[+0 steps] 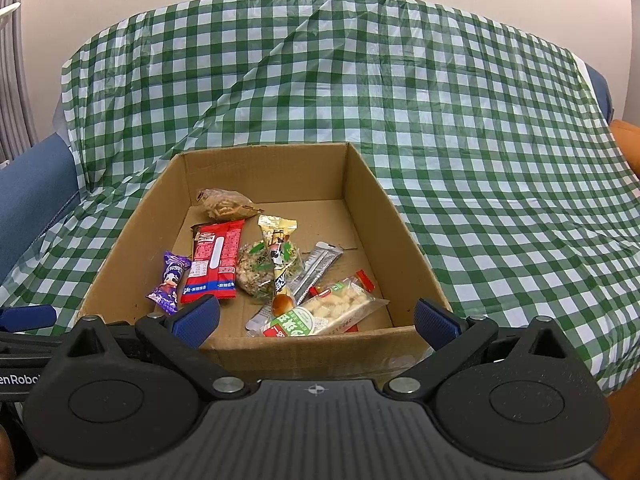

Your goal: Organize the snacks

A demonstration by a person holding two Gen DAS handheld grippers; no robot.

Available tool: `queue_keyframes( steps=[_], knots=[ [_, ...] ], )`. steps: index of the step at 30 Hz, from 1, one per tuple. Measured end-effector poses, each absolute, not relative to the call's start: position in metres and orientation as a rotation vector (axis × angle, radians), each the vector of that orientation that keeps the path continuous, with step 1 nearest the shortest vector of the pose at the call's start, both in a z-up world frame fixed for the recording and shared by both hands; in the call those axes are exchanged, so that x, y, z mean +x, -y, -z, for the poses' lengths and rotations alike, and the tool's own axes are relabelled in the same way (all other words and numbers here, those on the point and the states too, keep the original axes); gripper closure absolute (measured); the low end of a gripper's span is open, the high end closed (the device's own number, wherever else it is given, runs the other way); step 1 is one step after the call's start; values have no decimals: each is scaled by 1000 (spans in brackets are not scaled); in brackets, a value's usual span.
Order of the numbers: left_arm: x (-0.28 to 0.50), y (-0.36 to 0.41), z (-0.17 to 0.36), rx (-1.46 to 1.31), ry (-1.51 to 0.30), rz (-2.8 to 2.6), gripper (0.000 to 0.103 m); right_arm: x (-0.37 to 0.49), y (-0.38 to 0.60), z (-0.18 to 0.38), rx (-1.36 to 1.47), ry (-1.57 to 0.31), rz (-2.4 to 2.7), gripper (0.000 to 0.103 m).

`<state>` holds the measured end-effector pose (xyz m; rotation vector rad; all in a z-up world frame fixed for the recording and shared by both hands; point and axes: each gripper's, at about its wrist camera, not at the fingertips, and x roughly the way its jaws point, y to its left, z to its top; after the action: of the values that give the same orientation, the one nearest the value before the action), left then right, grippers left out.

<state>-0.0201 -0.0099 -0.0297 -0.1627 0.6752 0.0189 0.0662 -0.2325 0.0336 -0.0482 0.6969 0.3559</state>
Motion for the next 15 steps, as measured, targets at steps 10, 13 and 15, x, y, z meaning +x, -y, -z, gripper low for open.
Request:
queue_keyframes(
  steps=[10, 13, 15],
  knots=[
    [-19, 8, 30, -162, -675, -16, 1, 67, 233, -34, -49, -696, -354, 1],
    [-20, 9, 30, -160, -672, -16, 0, 67, 233, -34, -46, -697, -355, 1],
    [-19, 8, 30, -154, -666, -17, 0, 67, 233, -34, -47, -696, -355, 1]
  ],
)
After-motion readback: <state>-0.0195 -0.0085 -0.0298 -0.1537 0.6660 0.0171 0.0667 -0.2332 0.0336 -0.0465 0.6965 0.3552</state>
